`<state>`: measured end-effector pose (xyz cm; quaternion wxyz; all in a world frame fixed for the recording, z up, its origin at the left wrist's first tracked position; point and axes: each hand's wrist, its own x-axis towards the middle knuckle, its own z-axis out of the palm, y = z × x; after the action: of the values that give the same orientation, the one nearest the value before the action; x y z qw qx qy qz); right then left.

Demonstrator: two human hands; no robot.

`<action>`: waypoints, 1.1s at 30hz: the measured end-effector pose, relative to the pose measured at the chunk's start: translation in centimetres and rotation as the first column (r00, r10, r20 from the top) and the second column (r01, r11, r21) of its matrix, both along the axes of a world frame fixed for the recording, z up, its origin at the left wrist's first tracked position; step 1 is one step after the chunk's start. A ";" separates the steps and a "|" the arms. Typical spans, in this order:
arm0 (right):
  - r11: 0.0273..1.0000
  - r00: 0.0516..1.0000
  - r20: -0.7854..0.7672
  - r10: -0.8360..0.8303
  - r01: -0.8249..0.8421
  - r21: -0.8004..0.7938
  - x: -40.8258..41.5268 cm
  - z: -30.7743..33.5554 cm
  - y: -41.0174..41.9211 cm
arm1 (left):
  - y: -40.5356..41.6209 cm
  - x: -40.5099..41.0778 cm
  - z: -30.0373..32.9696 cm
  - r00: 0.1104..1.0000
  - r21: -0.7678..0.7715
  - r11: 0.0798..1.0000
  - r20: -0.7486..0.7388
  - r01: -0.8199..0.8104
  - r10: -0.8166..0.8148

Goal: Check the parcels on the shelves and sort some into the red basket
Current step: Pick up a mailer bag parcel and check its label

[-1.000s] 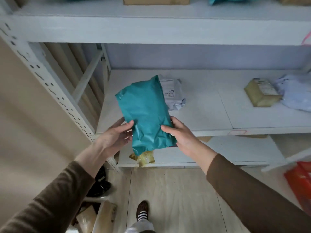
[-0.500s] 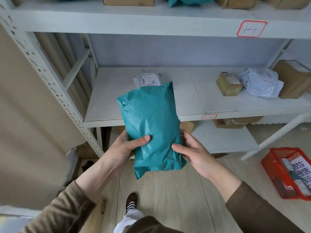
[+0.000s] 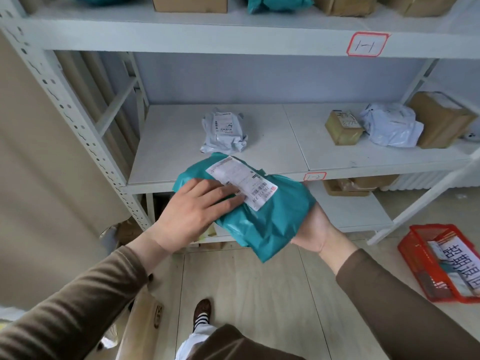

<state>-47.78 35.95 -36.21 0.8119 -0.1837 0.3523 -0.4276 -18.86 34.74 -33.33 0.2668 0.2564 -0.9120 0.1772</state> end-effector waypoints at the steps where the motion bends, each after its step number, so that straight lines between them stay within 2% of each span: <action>1: 0.998 0.997 0.056 0.052 -0.051 -0.030 -0.1 0.3 0.0 | -0.1 0.0 -0.1 1.000 -0.028 0.999 0.009 0.026 -0.026; 3: 0.993 0.990 0.092 0.110 -0.106 -0.048 -0.1 0.8 -0.4 | -0.7 0.1 -0.3 0.998 -0.054 0.997 0.013 0.056 -0.055; 6: 0.981 0.986 -0.060 0.154 -0.160 -0.107 0.2 2.3 -0.8 | -1.3 0.4 -0.7 0.999 -0.050 0.998 -0.032 0.042 -0.044; 9: 0.948 0.946 -0.207 0.250 -0.283 -0.146 0.9 3.3 -0.5 | -1.3 1.2 -3.1 0.996 0.045 0.999 -0.082 -0.016 0.020; 12: 0.955 0.873 -0.480 0.081 -0.206 -0.213 2.4 3.1 -1.2 | -2.2 1.7 -5.5 0.989 0.205 0.974 -0.090 -0.094 0.114; 14: 0.933 0.767 -0.638 -0.058 -0.186 -0.308 3.6 3.1 -1.4 | -2.2 1.4 -6.5 0.972 0.362 0.926 -0.152 -0.112 0.177; 15: 0.914 0.717 -0.688 -0.110 -0.199 -0.353 4.0 3.0 -1.5 | -1.9 1.2 -6.9 0.948 0.494 0.865 -0.227 -0.086 0.224; 16: 0.897 0.681 -0.718 -0.147 -0.215 -0.387 4.4 2.7 -1.7 | -1.5 0.8 -7.0 0.902 0.646 0.763 -0.319 -0.018 0.291; 18: 0.878 0.643 -0.740 -0.198 -0.219 -0.425 4.9 2.0 -1.9 | -1.1 0.0 -7.0 0.722 0.836 0.492 -0.494 0.241 0.484; 20: 0.887 0.661 -0.721 -0.208 -0.183 -0.424 5.3 1.5 -2.2 | -1.4 -0.8 -6.5 0.540 0.847 0.246 -0.498 0.471 0.679; 21: 0.905 0.694 -0.693 -0.194 -0.146 -0.400 5.5 1.3 -2.5 | -1.7 -1.1 -6.3 0.489 0.819 0.145 -0.462 0.554 0.740; 22: 0.928 0.737 -0.652 -0.176 -0.096 -0.359 5.7 1.2 -2.8 | -2.0 -1.1 -6.1 0.467 0.783 0.057 -0.425 0.619 0.775; 24: 0.968 0.823 -0.553 -0.129 -0.018 -0.251 6.0 0.8 -3.7 | -2.4 -1.0 -5.9 0.459 0.719 -0.035 -0.405 0.694 0.791; 26: 0.985 0.868 -0.491 -0.079 -0.006 -0.171 6.5 0.2 -4.8 | -2.9 -0.5 -6.1 0.445 0.710 -0.044 -0.391 0.703 0.806; 28: 0.991 0.870 -0.490 -0.053 -0.016 -0.136 7.4 -0.6 -6.1 | -3.8 0.3 -6.4 0.379 0.718 -0.005 -0.362 0.696 0.852; 33: 0.981 0.851 -0.526 0.009 -0.109 -0.159 10.8 -2.5 -9.8 | -7.7 3.9 -7.7 0.220 0.736 0.076 -0.296 0.673 0.929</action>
<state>-37.01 26.17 -38.69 0.6782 -0.3772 0.5130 -0.3668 -14.95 27.08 -41.00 0.4653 0.5313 -0.2939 -0.6441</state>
